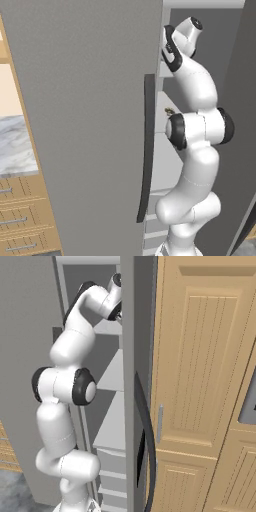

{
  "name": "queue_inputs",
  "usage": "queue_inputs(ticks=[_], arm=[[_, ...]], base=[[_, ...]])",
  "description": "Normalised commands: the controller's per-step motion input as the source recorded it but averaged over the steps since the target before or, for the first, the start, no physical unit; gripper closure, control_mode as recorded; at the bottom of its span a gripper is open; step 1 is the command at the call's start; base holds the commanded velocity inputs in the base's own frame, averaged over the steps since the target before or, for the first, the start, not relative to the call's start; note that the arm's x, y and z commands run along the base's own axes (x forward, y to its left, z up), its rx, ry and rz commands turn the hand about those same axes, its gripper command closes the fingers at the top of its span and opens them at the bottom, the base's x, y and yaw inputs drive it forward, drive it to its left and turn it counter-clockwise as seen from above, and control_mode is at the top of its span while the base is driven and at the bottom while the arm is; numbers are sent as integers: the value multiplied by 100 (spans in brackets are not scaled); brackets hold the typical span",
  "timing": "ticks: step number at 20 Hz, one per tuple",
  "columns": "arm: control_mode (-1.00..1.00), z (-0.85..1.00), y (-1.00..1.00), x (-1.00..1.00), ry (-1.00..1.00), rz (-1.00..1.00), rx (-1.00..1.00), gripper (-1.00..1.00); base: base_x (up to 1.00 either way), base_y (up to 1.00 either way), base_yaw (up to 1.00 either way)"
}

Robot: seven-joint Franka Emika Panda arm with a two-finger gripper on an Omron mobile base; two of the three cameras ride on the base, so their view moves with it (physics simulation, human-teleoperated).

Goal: Take the mushroom and broccoli out of the freezer and place them in the tupperware container on the counter. Then put the tupperware containing the vegetables back in the freezer.

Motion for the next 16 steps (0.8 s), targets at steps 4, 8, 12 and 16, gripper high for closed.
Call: queue_inputs(ticks=[4, 8, 12, 16], arm=[[-100, 0, -11, -51, -9, -6, 2, 100], [-100, 0, -4, -100, -22, -6, 0, 100], [-100, -5, -6, -100, -23, -6, 1, 100], [-100, -21, 0, -100, -21, -3, 0, 100]], base=[[0, 0, 0], [0, 0, 0], [0, 0, 0], [0, 0, 0]])
